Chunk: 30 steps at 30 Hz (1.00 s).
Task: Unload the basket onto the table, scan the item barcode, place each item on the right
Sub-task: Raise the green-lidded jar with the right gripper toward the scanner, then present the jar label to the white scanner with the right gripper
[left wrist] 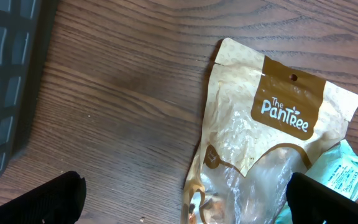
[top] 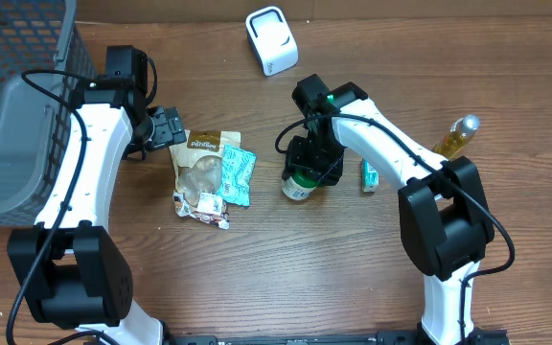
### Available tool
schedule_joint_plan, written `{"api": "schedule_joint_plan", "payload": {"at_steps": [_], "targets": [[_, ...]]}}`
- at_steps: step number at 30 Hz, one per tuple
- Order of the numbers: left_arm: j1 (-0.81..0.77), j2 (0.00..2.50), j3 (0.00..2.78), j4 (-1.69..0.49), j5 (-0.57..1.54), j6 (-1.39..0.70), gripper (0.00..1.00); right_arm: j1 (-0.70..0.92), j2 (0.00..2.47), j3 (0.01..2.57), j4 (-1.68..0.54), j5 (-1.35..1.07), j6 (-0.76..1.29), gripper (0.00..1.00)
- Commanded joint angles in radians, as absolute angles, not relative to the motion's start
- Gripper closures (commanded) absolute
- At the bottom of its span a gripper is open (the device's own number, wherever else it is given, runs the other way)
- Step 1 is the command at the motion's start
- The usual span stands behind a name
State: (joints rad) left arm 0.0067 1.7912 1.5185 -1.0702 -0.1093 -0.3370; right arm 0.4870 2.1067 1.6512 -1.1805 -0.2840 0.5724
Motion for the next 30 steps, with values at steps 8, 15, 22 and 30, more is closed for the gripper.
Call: {"api": "schedule_joint_plan", "payload": {"at_steps": [8,15,22,30], "targets": [[0.006,1.773,1.533,-1.069,-0.114,-0.336,0.0,0.487,2.106,1.718,-1.219,-0.331,0.513,0.96],[0.006,1.773,1.533,-1.069,-0.114,-0.336,0.01,0.475,2.097,1.935,-1.42,-0.327,0.404,0.96],[0.006,1.773,1.533,-1.069,-0.114,-0.336,0.0,0.475,2.096,2.141,-1.457,-0.189,0.388,0.96],[0.006,1.773,1.533,-1.069,-0.114,-0.336,0.0,0.475,2.1,2.127,-1.086,-0.023,0.387,0.96]]}}
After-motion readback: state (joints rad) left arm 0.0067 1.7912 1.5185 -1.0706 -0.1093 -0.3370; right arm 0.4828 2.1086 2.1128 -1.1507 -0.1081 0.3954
